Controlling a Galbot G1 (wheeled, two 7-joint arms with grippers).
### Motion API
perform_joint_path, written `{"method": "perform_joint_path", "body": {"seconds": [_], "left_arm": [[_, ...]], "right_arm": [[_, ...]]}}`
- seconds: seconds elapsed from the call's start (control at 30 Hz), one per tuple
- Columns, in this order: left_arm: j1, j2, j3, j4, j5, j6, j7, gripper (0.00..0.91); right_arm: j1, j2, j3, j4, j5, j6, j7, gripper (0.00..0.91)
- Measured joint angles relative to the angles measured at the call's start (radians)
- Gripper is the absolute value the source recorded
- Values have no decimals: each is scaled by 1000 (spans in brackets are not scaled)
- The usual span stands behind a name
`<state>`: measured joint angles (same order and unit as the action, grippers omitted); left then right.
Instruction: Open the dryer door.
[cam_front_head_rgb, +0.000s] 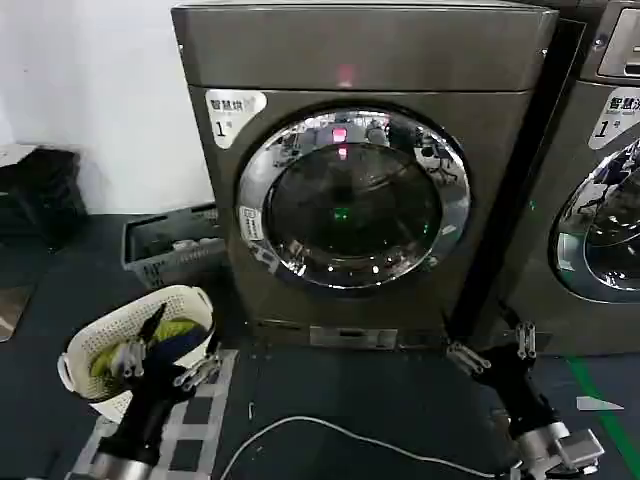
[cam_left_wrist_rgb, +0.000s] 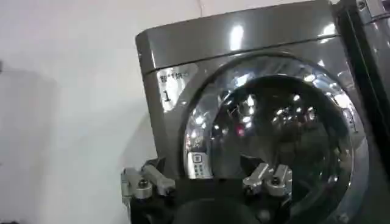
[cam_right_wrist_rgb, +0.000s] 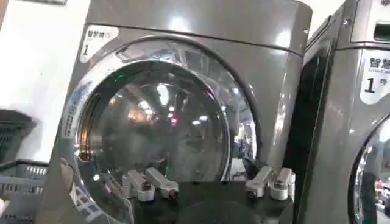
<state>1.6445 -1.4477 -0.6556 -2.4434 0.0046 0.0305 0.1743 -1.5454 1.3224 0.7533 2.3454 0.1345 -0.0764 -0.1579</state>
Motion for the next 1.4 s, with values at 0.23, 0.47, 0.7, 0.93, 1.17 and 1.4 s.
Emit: {"method": "perform_joint_path", "body": {"seconds": [0.23,0.47,0.7,0.93,1.17,1.4], "left_arm": [[-3,0,-3,-4,-1,0,1,907],[-2,10,-13,-18,-9,0,6,907],[9,16,-25,-21,-10,-5,11,907],[23,2,-25,-30,-2,-7,17,907],[31,-4,-26,-37,0,-8,21,907],[41,-5,-30,-44,2,-12,25,907]], "right_arm": [[27,-27,-13,-7,18,12,-4,907],[82,-86,-26,-46,43,21,-3,907],[180,-183,-67,-129,102,37,-12,907],[285,-266,-130,-218,148,49,-27,907],[374,-331,-212,-287,219,82,-60,907],[469,-377,-311,-338,278,114,-99,907]]}}
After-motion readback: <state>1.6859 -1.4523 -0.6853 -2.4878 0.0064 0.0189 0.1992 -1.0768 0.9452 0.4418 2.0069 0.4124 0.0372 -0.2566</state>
